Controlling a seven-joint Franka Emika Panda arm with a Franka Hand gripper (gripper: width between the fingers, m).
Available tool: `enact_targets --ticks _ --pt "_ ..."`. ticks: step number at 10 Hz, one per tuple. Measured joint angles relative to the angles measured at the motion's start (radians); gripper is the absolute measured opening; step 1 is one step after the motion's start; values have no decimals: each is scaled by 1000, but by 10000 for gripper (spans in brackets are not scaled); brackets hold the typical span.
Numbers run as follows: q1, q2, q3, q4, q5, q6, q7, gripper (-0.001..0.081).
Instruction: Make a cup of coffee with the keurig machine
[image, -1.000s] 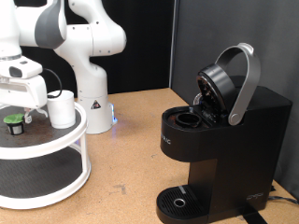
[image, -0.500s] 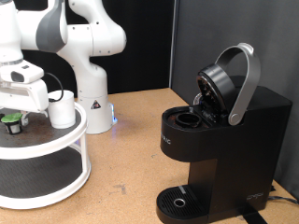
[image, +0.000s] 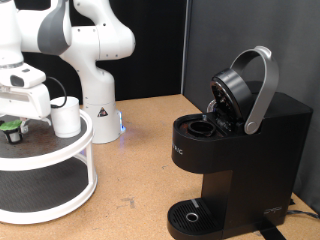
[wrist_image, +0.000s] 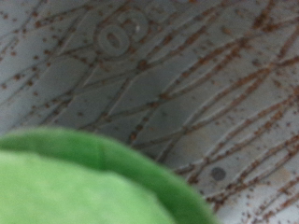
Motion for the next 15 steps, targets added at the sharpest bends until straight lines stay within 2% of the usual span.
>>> enact_targets --ticks 5,7,10,12,14,15 --pt "-1 -101 46 105 38 -222 7 469" --pt "-1 -110 53 114 39 -246 12 469" --pt "13 -112 45 129 205 -263 38 469" --pt "39 -111 51 174 333 -316 109 469" --pt "51 -94 101 204 382 -309 286 469" --pt "48 -61 122 214 387 -298 355 469"
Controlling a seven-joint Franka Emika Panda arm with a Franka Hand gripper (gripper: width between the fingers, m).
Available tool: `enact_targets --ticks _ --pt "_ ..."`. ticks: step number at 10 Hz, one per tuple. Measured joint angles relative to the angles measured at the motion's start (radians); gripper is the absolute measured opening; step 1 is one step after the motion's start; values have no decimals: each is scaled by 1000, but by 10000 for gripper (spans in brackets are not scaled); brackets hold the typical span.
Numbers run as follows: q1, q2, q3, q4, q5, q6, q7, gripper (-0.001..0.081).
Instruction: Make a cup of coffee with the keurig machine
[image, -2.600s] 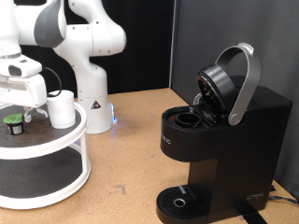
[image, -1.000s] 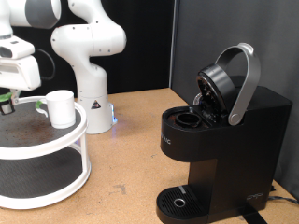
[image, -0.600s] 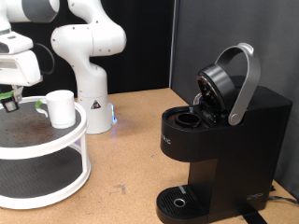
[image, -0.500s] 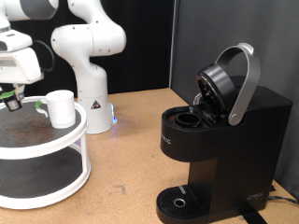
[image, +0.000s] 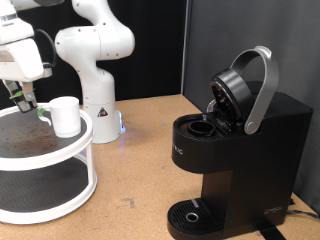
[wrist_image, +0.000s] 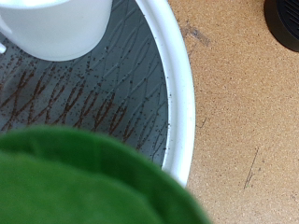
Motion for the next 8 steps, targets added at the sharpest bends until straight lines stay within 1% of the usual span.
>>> enact_targets --ticks 1,2,4,5,6,7,8 --pt "1 -1 -3 -1 0 0 -23 469" --pt "7 -3 -12 -1 46 0 -28 469" --pt "40 -11 -30 15 222 0 -12 469" --pt "62 -11 -33 35 310 -21 14 469" --pt "85 -11 -30 54 382 -30 62 469" --pt "99 -9 -14 67 417 -29 123 469" --pt "103 -3 17 73 421 -3 193 469"
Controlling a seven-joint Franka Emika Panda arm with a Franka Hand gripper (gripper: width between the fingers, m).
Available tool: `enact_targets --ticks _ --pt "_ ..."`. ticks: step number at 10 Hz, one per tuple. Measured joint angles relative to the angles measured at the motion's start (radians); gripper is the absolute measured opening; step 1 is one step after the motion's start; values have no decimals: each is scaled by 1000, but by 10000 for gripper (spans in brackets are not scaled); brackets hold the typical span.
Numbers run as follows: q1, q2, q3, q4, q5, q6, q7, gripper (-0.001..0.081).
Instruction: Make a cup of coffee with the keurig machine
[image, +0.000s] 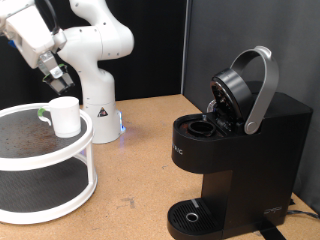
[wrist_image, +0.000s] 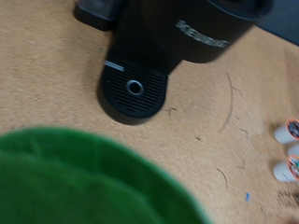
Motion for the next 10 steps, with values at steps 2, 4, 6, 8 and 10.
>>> enact_targets --ticks 2,4,6,8,10 --pt "-3 20 20 1 0 15 27 469" --pt "23 21 -22 42 72 -139 9 469" --pt "58 50 -29 123 109 -277 65 469" --pt "98 112 -25 210 107 -399 101 469" --pt "117 199 -5 283 88 -449 137 469"
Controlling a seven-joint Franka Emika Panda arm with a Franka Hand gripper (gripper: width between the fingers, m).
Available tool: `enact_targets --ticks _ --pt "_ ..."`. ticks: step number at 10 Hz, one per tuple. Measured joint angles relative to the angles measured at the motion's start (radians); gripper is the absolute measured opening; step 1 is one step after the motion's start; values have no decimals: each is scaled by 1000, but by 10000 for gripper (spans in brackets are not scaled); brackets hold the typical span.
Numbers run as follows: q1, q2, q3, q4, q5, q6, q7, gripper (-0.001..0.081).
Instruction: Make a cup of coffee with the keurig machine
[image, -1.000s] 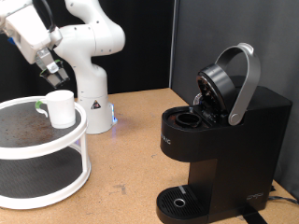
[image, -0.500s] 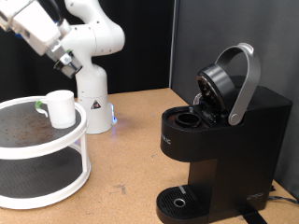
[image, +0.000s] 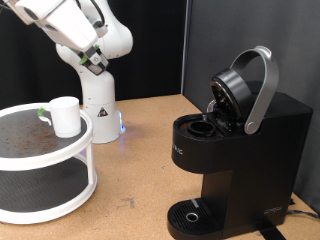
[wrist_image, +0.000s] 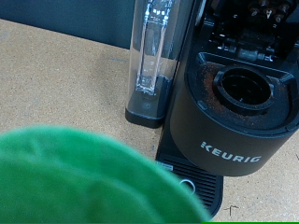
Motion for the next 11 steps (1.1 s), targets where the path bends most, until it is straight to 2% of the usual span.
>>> enact_targets --ticks 3,5,8,11 --pt "-4 -9 -11 -5 4 -38 -32 469" --pt "-2 -12 9 4 16 -37 22 469" --pt "4 -14 97 19 49 84 150 469" --pt "24 3 171 39 62 171 250 469"
